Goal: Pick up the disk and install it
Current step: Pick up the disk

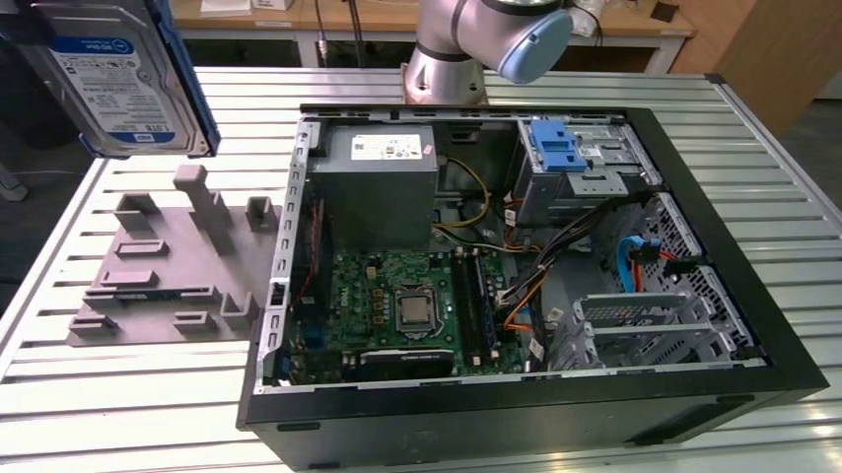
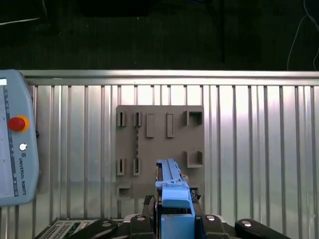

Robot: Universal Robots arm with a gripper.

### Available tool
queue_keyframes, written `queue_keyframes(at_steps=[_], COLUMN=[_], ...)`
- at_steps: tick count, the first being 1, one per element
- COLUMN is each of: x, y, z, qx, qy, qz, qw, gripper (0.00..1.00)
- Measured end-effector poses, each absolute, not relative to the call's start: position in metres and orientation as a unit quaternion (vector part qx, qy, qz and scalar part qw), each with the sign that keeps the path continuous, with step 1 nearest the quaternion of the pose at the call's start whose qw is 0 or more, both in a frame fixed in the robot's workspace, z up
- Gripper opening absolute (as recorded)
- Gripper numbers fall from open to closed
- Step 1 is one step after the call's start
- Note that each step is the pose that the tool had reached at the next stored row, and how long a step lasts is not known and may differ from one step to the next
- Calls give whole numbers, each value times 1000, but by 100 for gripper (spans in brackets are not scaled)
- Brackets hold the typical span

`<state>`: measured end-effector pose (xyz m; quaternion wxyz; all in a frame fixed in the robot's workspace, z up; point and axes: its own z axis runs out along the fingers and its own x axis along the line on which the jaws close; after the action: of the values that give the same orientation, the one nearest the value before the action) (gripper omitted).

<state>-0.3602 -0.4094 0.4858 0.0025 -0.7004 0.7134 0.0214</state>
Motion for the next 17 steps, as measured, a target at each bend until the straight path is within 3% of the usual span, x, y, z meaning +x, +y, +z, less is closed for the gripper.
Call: queue_keyframes(at_steps=[17], x=[-313], y=[-415], z=[486], qx=[-700], qy=[713], qz=[21], qw=[2], gripper=[36])
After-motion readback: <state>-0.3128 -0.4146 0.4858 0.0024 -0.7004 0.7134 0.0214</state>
